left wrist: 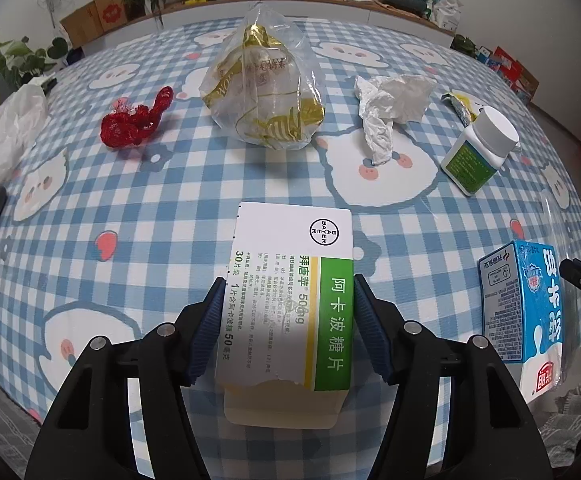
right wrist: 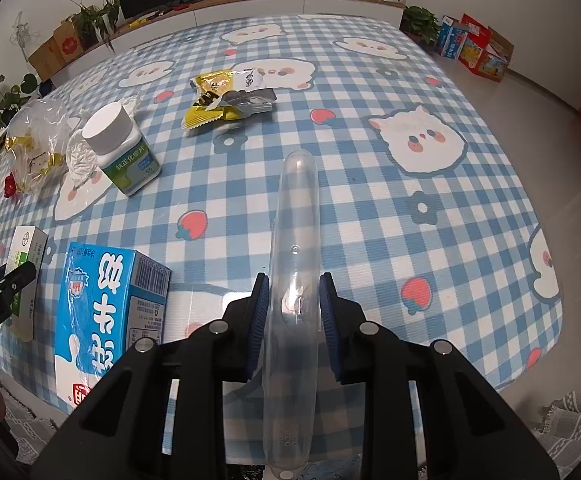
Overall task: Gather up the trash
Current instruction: 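Grasp the white-and-green medicine box with the left tool while the right tool grasps the clear plastic tube, then lift the medicine box and plastic tube toward the bin with both tools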
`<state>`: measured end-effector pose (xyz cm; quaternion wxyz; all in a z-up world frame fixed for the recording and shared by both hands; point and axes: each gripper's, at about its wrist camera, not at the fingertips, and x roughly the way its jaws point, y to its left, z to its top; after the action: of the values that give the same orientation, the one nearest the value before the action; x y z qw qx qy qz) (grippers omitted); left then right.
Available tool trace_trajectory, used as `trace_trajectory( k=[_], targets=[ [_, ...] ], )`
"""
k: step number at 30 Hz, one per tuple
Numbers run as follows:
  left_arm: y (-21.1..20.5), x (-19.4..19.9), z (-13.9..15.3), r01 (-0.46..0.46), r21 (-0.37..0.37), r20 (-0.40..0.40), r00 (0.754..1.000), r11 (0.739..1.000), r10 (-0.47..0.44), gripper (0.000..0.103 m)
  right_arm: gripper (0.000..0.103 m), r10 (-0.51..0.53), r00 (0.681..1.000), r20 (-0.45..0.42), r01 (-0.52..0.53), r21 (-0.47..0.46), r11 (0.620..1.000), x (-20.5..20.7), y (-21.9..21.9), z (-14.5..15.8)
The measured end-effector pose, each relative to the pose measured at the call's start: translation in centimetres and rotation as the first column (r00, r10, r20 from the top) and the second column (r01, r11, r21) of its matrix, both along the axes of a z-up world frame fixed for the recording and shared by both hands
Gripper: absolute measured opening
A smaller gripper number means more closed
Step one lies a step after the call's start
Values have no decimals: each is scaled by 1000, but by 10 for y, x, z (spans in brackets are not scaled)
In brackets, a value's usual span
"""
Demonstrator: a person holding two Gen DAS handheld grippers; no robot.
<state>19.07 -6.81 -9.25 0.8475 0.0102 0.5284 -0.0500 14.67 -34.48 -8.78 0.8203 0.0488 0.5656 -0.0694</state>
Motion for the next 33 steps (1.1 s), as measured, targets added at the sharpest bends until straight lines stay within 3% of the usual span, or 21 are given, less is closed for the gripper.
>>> trace_trajectory(
  k=[13, 33],
  targets=[
    [-10, -10, 18, 15, 11, 41, 999, 1000, -16, 60, 25, 3, 1000, 20, -3, -1, 1000, -4, 2, 10],
    [-17, -46, 40, 32, -33, 69, 997, 999, -29, 60, 24, 6, 998, 66, -8, 24, 1000, -23, 8, 29]
  ],
)
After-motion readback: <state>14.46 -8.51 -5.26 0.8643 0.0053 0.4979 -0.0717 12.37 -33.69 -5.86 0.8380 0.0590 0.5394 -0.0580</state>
